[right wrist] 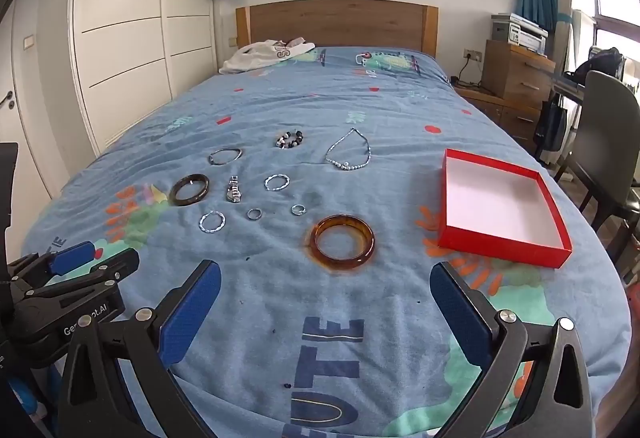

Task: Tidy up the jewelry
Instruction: 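Move both tools toward the jewelry on the bed cover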

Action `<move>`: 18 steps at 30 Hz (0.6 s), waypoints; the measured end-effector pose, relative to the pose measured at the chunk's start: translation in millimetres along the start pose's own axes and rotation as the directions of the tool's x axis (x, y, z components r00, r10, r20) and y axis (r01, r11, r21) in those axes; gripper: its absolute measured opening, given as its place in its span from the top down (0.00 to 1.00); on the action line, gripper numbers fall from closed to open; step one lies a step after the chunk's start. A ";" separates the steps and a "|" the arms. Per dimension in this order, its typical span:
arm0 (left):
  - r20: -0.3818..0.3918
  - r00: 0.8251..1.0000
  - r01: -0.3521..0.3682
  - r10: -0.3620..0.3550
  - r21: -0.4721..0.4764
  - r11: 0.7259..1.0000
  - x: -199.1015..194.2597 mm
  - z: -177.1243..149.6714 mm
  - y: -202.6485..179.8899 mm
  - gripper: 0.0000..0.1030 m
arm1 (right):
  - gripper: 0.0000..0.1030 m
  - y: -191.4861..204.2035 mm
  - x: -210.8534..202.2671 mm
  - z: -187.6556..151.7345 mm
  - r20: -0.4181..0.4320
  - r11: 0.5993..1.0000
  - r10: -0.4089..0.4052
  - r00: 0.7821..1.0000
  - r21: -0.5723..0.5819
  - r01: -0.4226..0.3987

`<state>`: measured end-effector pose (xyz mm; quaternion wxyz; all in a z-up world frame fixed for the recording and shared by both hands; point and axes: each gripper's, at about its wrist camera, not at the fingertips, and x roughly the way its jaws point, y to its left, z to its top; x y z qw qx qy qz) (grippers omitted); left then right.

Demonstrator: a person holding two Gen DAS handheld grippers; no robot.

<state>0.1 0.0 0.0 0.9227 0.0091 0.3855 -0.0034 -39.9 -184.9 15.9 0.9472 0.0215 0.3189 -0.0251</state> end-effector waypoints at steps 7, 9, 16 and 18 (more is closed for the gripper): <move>0.001 1.000 0.000 0.000 -0.005 1.000 2.9 5.9 4.7 0.44 | 0.01 0.5 2.2 2.0 -0.008 1.000 -0.006 1.000 -0.011 0.006; 0.015 1.000 -0.001 0.001 -0.004 1.000 3.3 5.2 5.6 0.44 | 0.01 0.2 3.4 2.3 -0.015 1.000 -0.001 1.000 -0.005 0.001; -0.021 1.000 0.014 -0.014 -0.004 1.000 8.2 0.0 4.9 0.44 | 0.01 2.0 8.1 4.8 -0.053 1.000 0.010 0.999 -0.002 -0.010; -0.036 0.999 0.017 -0.017 -0.008 1.000 13.2 1.3 2.3 0.44 | 0.01 3.3 9.3 5.0 -0.065 1.000 0.008 0.998 -0.007 -0.009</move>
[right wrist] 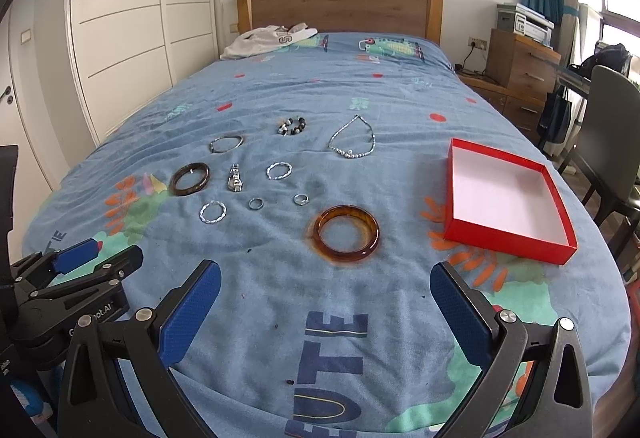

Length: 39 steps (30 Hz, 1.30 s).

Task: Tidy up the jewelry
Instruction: 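Move both tools toward the jewelry on the bed cover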

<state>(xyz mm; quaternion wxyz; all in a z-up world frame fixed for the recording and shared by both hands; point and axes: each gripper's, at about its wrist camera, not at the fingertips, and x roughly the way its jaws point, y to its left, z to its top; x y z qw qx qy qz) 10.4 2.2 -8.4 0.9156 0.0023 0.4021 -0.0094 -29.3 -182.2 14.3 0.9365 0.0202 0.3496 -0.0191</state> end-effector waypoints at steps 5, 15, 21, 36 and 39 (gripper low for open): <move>0.016 1.000 -0.014 0.014 0.008 1.000 4.5 -0.1 0.8 0.44 | 0.01 -0.8 6.0 0.0 -0.032 1.000 -0.002 0.999 0.001 0.002; -0.095 0.995 -0.039 0.042 0.038 0.999 17.6 0.6 1.0 0.44 | 0.01 -2.5 24.0 -3.8 -0.096 1.000 0.003 0.995 0.004 -0.002; -0.077 0.997 -0.007 0.009 0.024 1.000 24.2 1.2 -3.3 0.44 | 0.01 -4.1 35.1 -5.5 -0.135 1.000 0.008 0.991 0.015 -0.006; -0.075 0.996 -0.039 0.041 0.037 0.999 41.9 2.1 -1.0 0.44 | 0.01 -2.7 55.0 -7.6 -0.178 0.999 0.025 0.984 0.027 -0.021; -0.078 0.996 -0.030 0.032 0.028 0.999 43.2 2.2 -0.3 0.44 | 0.01 -3.4 56.8 -7.2 -0.179 0.999 0.029 0.983 0.030 -0.024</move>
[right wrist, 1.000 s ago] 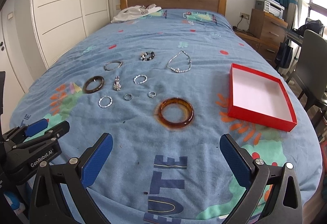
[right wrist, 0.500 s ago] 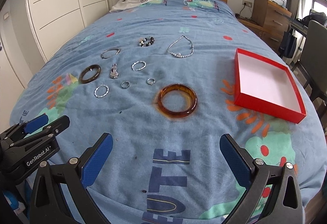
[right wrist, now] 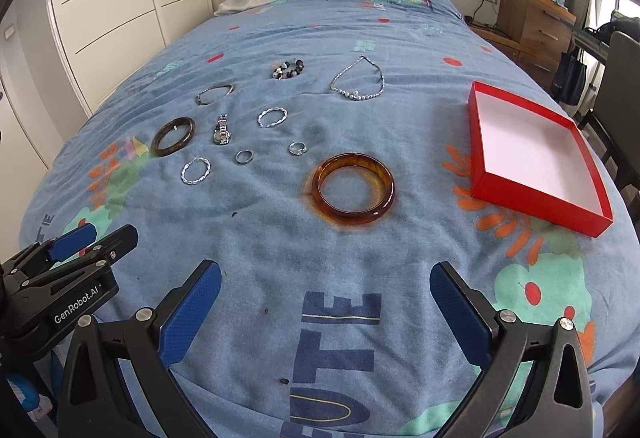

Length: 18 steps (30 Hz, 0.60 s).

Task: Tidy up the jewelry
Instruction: 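Move both tools toward the jewelry on the bed cover, then grasp the small silver ring with the left tool while the right tool grasps the amber bangle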

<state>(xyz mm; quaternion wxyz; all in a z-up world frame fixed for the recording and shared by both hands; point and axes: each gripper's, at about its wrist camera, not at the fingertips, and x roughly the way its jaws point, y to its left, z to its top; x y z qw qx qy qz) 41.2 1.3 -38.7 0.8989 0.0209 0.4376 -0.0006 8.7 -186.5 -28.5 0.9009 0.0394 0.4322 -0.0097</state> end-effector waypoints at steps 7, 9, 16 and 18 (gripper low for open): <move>-0.001 1.000 0.026 -0.026 -0.038 0.999 5.5 6.0 7.7 0.44 | 0.03 -5.5 3.5 2.6 0.020 1.000 0.016 1.000 0.015 -0.016; -0.005 0.999 0.035 -0.035 -0.053 0.998 8.3 9.8 12.2 0.44 | 0.07 -7.8 4.4 4.5 0.025 0.999 0.029 0.999 0.021 -0.029; -0.012 0.997 0.074 -0.075 -0.070 0.995 15.8 22.1 17.0 0.44 | 0.09 -17.2 11.6 15.4 0.042 0.997 0.056 0.998 0.041 -0.058; -0.019 0.996 0.088 -0.089 -0.071 0.994 21.2 25.4 15.9 0.45 | 0.09 -22.3 16.3 19.0 0.041 0.997 0.059 0.997 0.053 -0.061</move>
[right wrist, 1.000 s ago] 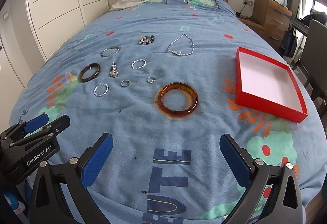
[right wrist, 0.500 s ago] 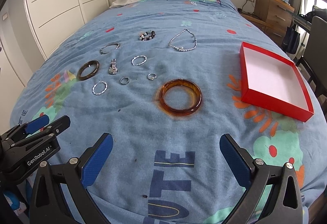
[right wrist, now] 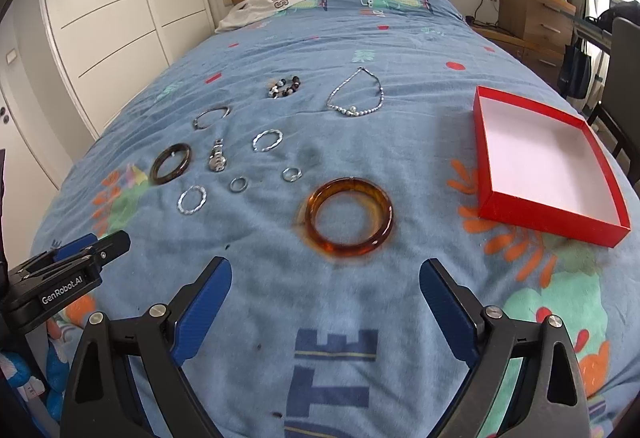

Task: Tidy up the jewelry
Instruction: 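Grasp the small silver ring with the left tool while the right tool grasps the amber bangle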

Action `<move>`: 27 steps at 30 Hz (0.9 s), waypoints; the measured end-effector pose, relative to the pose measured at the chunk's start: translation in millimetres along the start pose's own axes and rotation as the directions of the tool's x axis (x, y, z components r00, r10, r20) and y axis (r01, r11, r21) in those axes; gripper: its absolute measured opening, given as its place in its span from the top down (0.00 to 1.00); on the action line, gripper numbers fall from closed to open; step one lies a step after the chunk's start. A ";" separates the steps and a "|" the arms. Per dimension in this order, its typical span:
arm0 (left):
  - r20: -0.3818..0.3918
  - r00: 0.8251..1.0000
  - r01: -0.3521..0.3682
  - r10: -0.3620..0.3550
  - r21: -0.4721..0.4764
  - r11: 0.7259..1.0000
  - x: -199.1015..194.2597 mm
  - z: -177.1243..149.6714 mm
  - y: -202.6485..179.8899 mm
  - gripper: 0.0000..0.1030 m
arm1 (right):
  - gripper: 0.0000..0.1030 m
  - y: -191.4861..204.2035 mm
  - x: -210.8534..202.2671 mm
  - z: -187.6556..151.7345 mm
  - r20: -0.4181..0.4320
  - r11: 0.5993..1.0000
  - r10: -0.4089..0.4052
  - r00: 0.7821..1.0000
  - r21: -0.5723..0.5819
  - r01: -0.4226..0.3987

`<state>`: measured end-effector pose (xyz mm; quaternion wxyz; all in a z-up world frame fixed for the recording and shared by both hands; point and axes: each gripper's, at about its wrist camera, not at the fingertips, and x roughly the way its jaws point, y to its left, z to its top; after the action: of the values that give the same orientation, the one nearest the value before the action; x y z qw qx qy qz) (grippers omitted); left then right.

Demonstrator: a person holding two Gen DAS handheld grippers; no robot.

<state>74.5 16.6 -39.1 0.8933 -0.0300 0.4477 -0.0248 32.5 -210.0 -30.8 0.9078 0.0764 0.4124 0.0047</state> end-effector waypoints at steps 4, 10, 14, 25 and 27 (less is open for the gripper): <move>-0.002 1.000 -0.003 0.003 0.006 1.000 10.9 6.4 -1.2 0.45 | 0.09 -8.9 10.8 5.5 -0.005 1.000 0.003 1.000 0.018 -0.003; 0.000 1.000 0.017 -0.017 0.031 0.999 24.8 15.0 -12.6 0.45 | 0.13 -19.7 27.0 11.5 -0.011 0.999 0.017 1.000 0.033 -0.017; 0.003 0.997 0.075 -0.075 0.048 0.996 31.3 20.9 -24.7 0.45 | 0.16 -25.2 41.5 14.6 -0.024 0.998 0.045 0.999 0.039 -0.044; -0.027 0.981 0.193 -0.192 0.144 0.970 73.0 54.3 -56.2 0.56 | 0.16 -29.4 75.1 25.5 -0.049 0.990 0.133 0.990 -0.032 -0.134; -0.042 0.980 0.198 -0.193 0.167 0.966 82.5 57.2 -59.3 0.58 | 0.16 -31.5 81.0 25.7 -0.062 0.988 0.143 0.988 -0.046 -0.146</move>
<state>168.6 -46.6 -66.3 0.8800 0.0028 0.4502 -0.1514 103.6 -238.7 -79.2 0.8943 0.0829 0.4318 0.0831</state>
